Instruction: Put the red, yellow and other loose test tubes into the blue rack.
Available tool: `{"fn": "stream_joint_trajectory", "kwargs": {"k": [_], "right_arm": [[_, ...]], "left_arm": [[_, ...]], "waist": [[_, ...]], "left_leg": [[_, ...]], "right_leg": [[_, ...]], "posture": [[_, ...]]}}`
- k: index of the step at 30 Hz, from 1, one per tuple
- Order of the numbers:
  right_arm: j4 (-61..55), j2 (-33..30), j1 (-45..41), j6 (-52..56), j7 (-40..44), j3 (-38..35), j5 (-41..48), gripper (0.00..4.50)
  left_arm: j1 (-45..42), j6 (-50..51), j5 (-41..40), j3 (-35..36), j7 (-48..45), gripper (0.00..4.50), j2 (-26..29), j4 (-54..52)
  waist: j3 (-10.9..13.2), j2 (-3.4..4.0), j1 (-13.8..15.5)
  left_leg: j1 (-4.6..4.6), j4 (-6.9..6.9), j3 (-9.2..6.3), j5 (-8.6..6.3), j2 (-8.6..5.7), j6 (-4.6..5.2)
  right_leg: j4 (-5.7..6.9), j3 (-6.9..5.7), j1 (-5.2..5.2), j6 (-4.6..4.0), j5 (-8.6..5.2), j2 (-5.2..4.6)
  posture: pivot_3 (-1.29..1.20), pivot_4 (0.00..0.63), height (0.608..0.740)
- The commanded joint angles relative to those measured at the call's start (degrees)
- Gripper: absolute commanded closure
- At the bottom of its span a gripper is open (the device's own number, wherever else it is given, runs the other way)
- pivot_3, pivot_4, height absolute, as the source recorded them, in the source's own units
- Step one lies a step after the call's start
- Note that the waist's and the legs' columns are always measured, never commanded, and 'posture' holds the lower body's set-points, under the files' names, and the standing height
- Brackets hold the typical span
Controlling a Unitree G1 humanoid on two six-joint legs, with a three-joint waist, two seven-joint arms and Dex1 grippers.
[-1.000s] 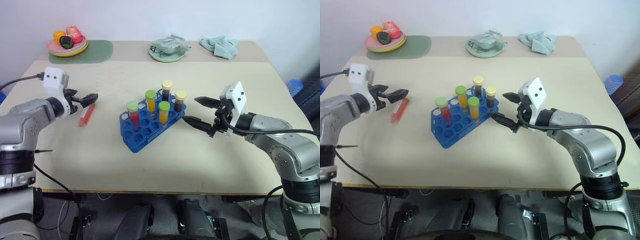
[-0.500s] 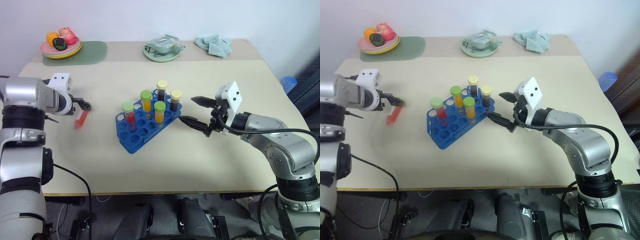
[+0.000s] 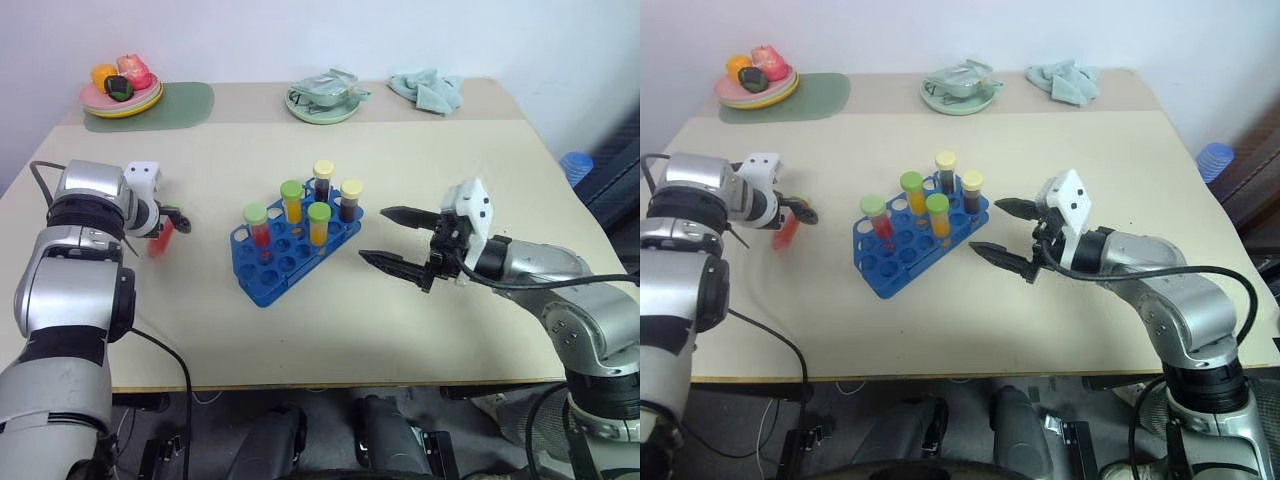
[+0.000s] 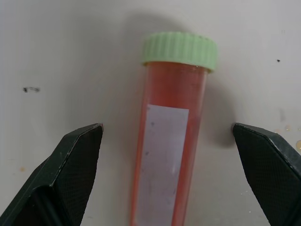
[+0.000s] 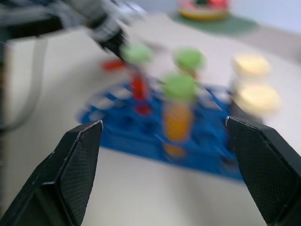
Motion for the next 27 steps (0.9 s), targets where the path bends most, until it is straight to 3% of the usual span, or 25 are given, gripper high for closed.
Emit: {"fn": "stream_joint_trajectory", "kwargs": {"k": [1, 11, 27], "right_arm": [[-1.52, 0.29, -7.92, 4.63, -0.55, 0.47, 5.02, 0.18], [6.98, -4.85, -25.59, 17.85, 4.20, 5.93, 6.93, 0.18], [8.71, -4.46, -28.67, 18.35, 7.34, 9.53, 4.30, 0.18]], "left_arm": [[-2.25, -1.42, 2.54, 0.00, -0.70, 0.01, -0.55, 1.55], [-4.15, -3.62, 5.07, 1.45, -0.80, 0.01, -2.18, 4.15], [-6.83, -0.29, 4.14, 7.59, 5.19, 0.01, -3.23, 6.30]], "waist": [[0.00, 0.00, -0.07], [-0.01, -0.01, 0.32], [-0.02, -0.03, 0.03]], "left_leg": [[0.00, 0.04, 0.03, 0.00, 0.00, 0.00], [-0.08, 0.12, 0.02, -0.04, -0.06, 0.07], [-0.97, 0.46, 0.08, 0.01, -0.10, 0.01]], "right_leg": [[0.04, 0.03, -0.01, 0.00, 0.00, 0.00], [0.15, 0.01, -0.08, 0.00, 0.00, -0.09], [0.54, 0.03, -1.08, 0.01, 0.00, -0.13]], "posture": [[0.00, 0.150, 0.740], [0.00, 0.150, 0.740], [0.00, 0.150, 0.740]]}}
